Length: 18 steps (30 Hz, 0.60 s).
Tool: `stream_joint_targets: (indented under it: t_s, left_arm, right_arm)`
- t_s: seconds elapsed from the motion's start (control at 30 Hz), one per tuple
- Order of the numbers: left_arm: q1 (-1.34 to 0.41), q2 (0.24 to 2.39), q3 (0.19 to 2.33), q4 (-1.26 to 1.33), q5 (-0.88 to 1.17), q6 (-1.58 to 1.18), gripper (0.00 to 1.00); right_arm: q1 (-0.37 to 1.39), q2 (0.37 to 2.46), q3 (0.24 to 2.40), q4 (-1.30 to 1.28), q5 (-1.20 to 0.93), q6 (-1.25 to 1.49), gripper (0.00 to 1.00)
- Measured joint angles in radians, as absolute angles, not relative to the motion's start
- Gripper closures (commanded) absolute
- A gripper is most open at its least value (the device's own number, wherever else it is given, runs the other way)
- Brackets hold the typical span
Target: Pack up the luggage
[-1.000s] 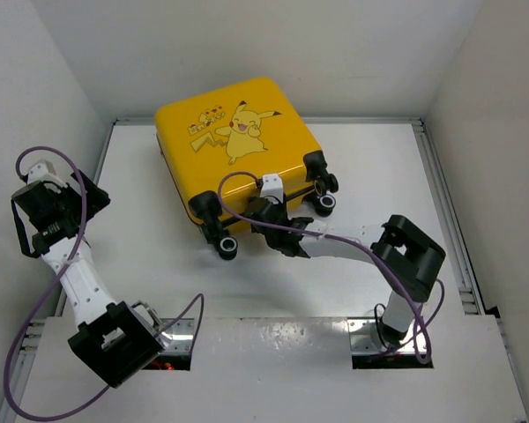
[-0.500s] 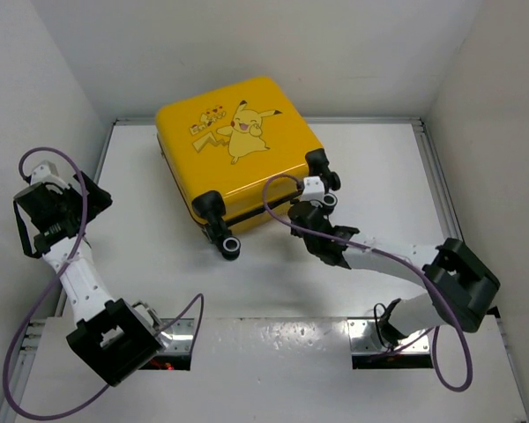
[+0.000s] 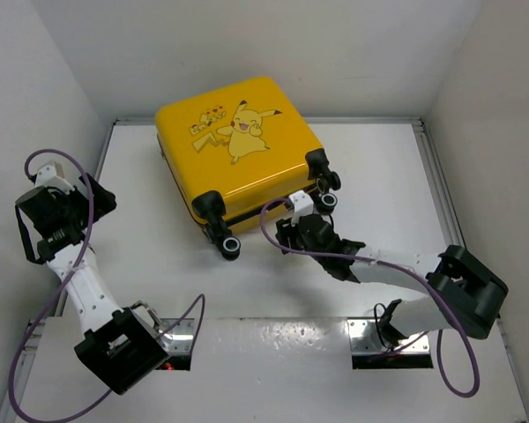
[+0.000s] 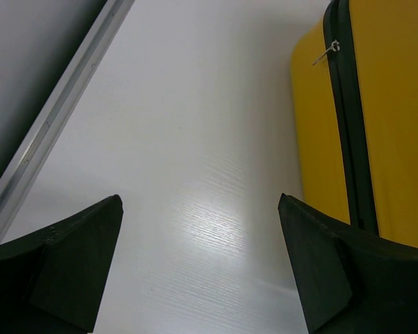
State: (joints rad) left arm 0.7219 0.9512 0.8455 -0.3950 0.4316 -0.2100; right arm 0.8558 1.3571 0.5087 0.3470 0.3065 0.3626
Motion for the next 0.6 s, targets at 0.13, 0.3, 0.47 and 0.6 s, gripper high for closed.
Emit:
stream_joint_targets:
  t_s: [0.13, 0.3, 0.47, 0.6]
  left_arm:
    - [0.722, 0.943, 0.838, -0.394, 0.437, -0.211, 0.0]
    - [0.722, 0.942, 0.814, -0.397, 0.437, -0.214, 0.0]
    - [0.722, 0.942, 0.813, -0.397, 0.435, -0.215, 0.0]
    - [0.722, 0.943, 0.813, -0.396, 0.429, -0.215, 0.0]
  right_arm:
    - [0.878, 1.425, 0.564, 0.366, 0.37, 0.385, 0.4]
    - [0.897, 1.54, 0.674, 0.354, 0.412, 0.455, 0.4]
    - [0.901, 1.615, 0.775, 0.343, 0.434, 0.496, 0.4]
    - [0.901, 1.652, 0.821, 0.332, 0.466, 0.52, 0.42]
